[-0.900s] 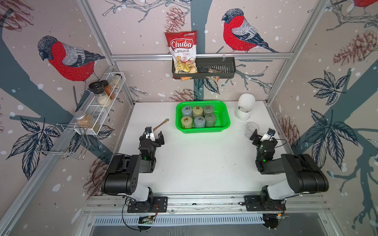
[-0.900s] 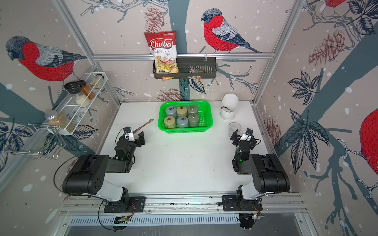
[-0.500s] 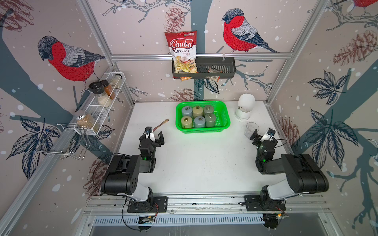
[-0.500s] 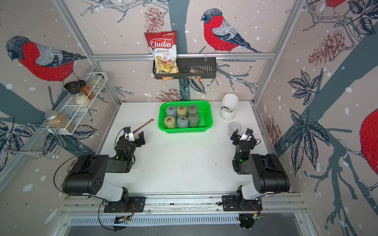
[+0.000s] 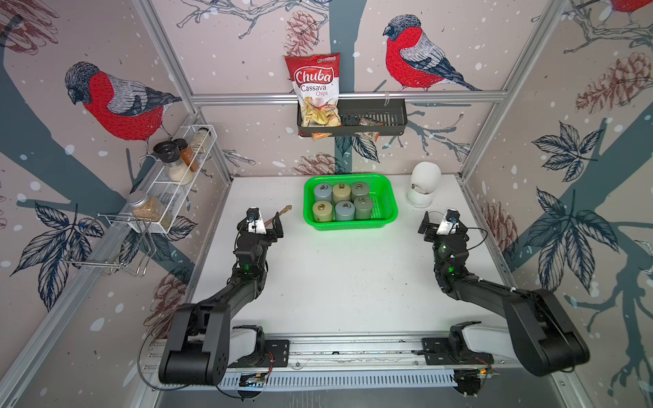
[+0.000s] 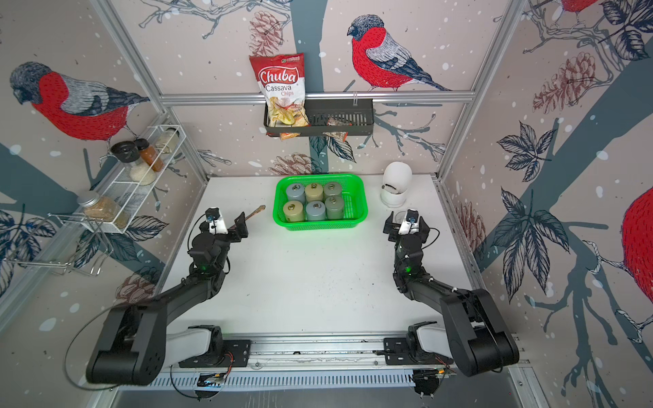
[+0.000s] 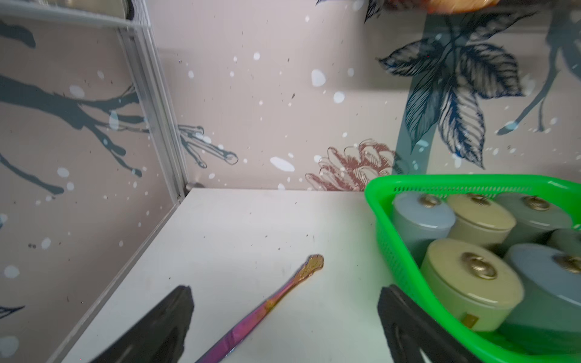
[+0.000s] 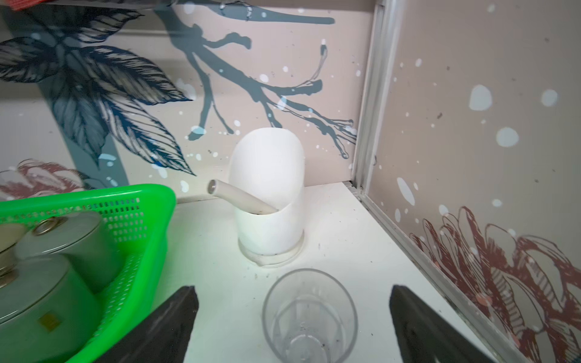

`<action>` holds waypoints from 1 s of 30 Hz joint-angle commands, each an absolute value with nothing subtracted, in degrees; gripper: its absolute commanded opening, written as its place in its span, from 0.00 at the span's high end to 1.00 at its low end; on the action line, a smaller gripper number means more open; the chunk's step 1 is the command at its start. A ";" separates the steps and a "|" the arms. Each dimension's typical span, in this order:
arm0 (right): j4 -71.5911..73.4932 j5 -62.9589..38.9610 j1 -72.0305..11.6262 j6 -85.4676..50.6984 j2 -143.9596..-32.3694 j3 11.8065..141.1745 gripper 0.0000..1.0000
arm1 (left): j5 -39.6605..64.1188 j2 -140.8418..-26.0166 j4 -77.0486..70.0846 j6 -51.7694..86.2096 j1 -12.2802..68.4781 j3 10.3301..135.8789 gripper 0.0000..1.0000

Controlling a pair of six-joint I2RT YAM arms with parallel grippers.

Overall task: Take the tea canister out of the basket
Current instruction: Pick up the tea canister from the basket.

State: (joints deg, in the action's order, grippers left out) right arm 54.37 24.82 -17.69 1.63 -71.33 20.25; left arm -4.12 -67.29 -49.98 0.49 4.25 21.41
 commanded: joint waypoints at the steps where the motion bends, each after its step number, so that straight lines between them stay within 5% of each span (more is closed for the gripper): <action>1: 42.39 21.87 -21.56 2.50 -68.08 24.28 0.00 | -4.87 -62.50 -38.50 2.81 7.89 24.19 0.04; 8: 24.02 7.92 -28.25 -2.40 -68.27 37.88 0.00 | -0.76 -58.01 -25.77 6.64 13.96 27.91 0.04; 24: -23.81 -1.62 -29.58 0.38 -106.18 88.71 0.00 | -2.89 -57.29 -24.75 7.15 24.25 27.75 0.04; 30: -25.28 -5.08 -28.02 6.24 -111.04 90.94 0.00 | -3.53 -57.00 -23.97 6.53 24.39 28.03 0.04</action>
State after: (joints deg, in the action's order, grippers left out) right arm -21.98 -0.84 -28.95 1.80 -110.39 90.61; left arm -2.98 -57.19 -23.68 7.22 24.23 27.62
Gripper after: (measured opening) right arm 0.996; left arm 0.964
